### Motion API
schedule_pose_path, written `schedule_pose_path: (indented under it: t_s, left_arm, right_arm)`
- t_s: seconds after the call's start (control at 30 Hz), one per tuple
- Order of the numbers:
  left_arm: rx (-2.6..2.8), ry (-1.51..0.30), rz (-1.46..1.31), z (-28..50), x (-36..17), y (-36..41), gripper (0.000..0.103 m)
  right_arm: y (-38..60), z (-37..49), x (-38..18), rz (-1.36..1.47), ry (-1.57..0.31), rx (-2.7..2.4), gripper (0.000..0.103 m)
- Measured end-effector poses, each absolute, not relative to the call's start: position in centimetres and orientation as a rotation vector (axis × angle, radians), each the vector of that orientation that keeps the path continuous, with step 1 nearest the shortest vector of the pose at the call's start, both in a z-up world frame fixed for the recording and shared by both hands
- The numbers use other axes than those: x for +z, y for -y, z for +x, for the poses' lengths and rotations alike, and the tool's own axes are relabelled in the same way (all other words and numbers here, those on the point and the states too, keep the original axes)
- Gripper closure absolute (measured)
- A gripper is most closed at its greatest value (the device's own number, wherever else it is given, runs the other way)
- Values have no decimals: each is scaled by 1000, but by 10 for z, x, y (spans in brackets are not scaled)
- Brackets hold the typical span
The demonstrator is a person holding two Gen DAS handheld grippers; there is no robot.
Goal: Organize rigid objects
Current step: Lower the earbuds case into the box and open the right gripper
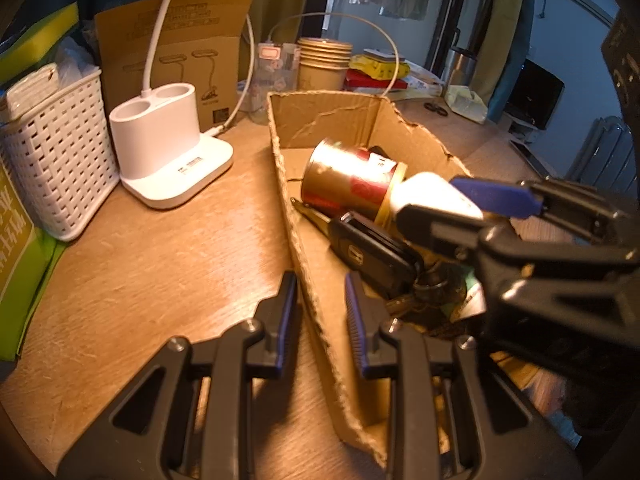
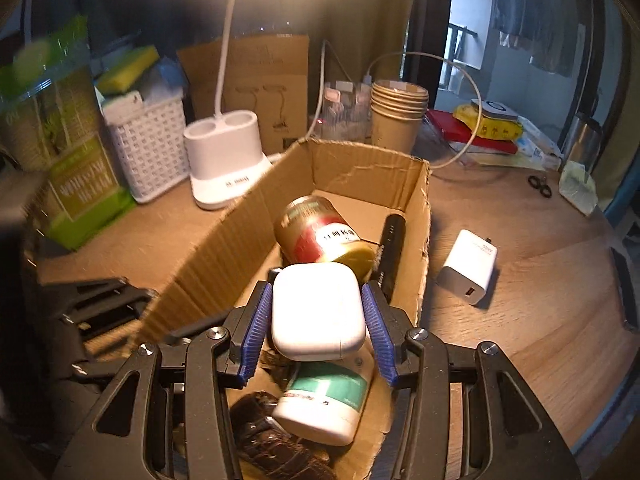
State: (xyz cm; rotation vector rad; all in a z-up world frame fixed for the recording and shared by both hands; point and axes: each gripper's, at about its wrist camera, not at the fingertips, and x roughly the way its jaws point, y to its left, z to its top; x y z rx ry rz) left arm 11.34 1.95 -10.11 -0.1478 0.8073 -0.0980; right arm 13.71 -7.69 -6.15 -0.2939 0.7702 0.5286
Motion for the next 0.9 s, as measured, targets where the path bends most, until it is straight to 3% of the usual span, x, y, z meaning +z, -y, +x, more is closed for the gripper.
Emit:
schedule_pose_path:
  t_s: [0.9]
  left_arm:
    - [-97,-810,-152,113,-101,-21,77]
  right_arm:
    - [90,128,-66,-239,-736,545,54]
